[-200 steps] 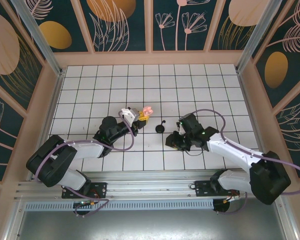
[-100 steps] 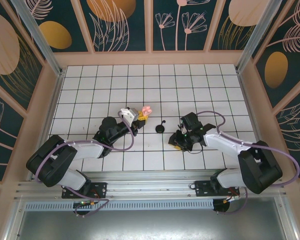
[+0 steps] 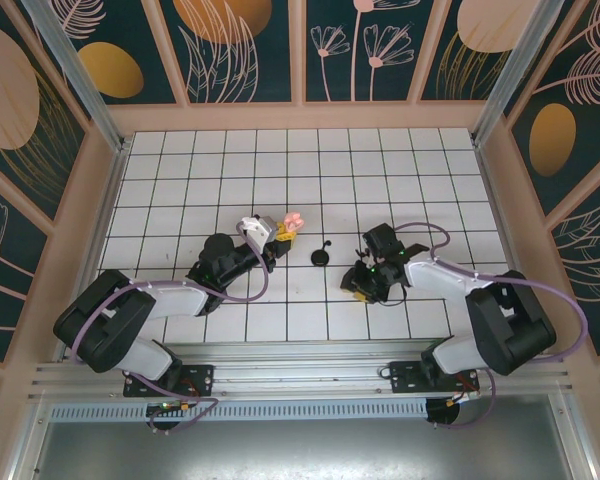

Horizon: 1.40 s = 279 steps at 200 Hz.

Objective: Insert wireless bluetooth earbuds into charging case

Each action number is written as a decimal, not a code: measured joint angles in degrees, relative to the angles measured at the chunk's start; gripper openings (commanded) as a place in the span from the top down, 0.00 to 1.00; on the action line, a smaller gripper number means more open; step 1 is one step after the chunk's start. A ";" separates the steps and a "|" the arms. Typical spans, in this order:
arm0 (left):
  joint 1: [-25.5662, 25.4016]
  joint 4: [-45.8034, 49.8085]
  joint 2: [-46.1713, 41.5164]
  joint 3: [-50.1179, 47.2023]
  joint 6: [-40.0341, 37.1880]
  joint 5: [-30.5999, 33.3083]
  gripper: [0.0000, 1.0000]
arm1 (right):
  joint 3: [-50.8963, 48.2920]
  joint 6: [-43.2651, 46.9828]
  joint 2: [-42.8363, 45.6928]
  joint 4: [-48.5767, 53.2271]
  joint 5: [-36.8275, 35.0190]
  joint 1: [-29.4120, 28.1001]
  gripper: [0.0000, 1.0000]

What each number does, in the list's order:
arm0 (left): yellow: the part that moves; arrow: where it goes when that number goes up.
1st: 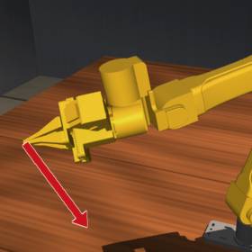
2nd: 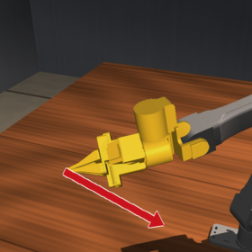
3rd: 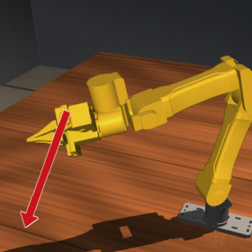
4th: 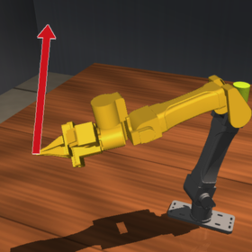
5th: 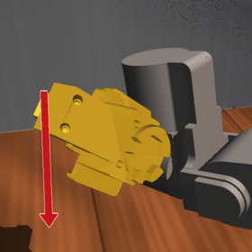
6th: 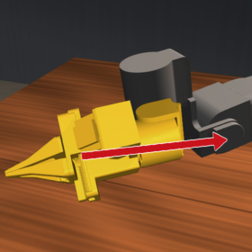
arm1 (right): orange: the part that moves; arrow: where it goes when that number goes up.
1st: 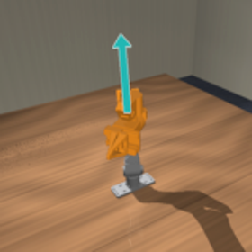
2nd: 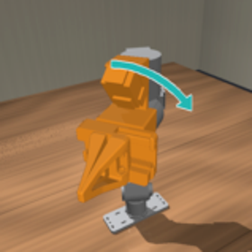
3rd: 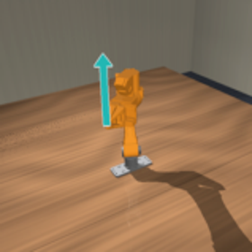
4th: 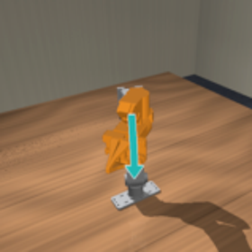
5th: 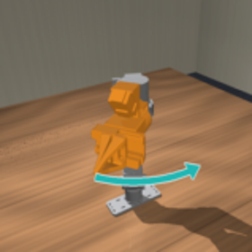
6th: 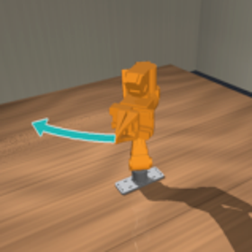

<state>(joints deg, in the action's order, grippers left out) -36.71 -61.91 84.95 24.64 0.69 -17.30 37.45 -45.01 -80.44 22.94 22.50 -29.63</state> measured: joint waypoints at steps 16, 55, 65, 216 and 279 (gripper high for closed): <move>0.00 -0.02 0.07 0.00 0.00 0.00 0.87 | 0.44 0.24 -0.74 -0.02 -0.20 0.13 0.62; 0.00 0.00 0.07 0.00 -0.02 0.02 0.87 | 1.38 1.68 -2.49 -0.20 -1.40 1.16 0.62; 0.00 0.02 0.07 0.00 -0.04 0.02 0.87 | 1.88 1.99 -2.93 -0.20 -1.90 1.51 0.62; 0.00 0.66 -0.48 0.04 -0.66 0.26 0.87 | 10.86 6.34 -5.86 1.25 -7.56 2.86 0.62; 0.00 0.66 -0.48 0.04 -0.66 0.26 0.87 | 11.72 7.04 -8.39 3.74 -8.17 2.60 0.66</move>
<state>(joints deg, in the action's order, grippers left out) -36.71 -61.25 84.47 24.69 0.03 -17.04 49.17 -37.98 -88.84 26.68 14.33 -27.03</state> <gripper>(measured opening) 0.169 0.345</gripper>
